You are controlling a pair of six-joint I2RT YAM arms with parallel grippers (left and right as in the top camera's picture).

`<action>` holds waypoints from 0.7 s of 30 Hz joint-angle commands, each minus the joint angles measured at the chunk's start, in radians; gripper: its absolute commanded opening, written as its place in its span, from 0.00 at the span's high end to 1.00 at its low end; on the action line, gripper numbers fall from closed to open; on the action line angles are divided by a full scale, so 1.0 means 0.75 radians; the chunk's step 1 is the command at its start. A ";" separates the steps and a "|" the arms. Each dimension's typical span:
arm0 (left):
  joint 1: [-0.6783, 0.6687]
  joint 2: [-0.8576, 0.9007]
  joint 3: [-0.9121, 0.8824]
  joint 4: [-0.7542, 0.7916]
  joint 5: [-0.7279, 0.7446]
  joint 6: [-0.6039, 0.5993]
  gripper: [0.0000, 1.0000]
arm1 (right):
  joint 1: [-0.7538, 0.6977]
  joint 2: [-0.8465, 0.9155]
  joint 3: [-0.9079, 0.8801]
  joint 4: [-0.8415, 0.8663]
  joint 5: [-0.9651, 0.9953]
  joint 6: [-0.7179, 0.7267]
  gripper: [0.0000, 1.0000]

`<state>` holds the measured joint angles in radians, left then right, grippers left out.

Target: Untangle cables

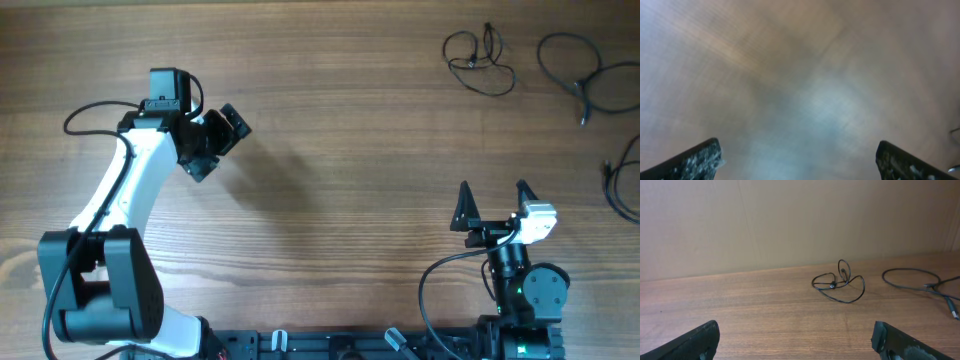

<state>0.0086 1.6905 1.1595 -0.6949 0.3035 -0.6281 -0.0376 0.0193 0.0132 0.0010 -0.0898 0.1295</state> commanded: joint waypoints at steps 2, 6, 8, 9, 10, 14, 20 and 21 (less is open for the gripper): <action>0.001 -0.012 0.005 0.164 -0.008 -0.012 0.00 | 0.009 -0.021 -0.011 0.008 -0.021 -0.020 0.00; -0.001 -0.012 0.005 0.183 0.000 -0.012 0.00 | 0.009 -0.021 -0.011 0.008 -0.021 -0.020 0.00; 0.000 -0.012 0.005 0.181 -0.012 -0.011 0.00 | 0.009 -0.021 -0.011 0.008 -0.021 -0.020 0.00; 0.000 -0.013 0.005 0.150 -0.004 -0.011 0.00 | 0.009 -0.021 -0.011 0.008 -0.021 -0.020 0.00; 0.001 -0.017 0.005 0.114 -0.003 -0.002 0.00 | 0.009 -0.021 -0.011 0.008 -0.021 -0.020 0.00; 0.004 -0.052 0.005 0.103 0.098 0.247 0.00 | 0.009 -0.021 -0.011 0.008 -0.021 -0.020 0.00; 0.004 -0.251 0.005 0.063 0.153 0.444 0.00 | 0.009 -0.021 -0.011 0.008 -0.021 -0.020 0.01; 0.004 -0.339 0.005 0.047 0.153 0.477 0.00 | 0.009 -0.021 -0.011 0.008 -0.021 -0.020 0.00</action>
<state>0.0086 1.5505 1.1591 -0.6449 0.3939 -0.3740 -0.0380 0.0181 0.0086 0.0013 -0.0898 0.1291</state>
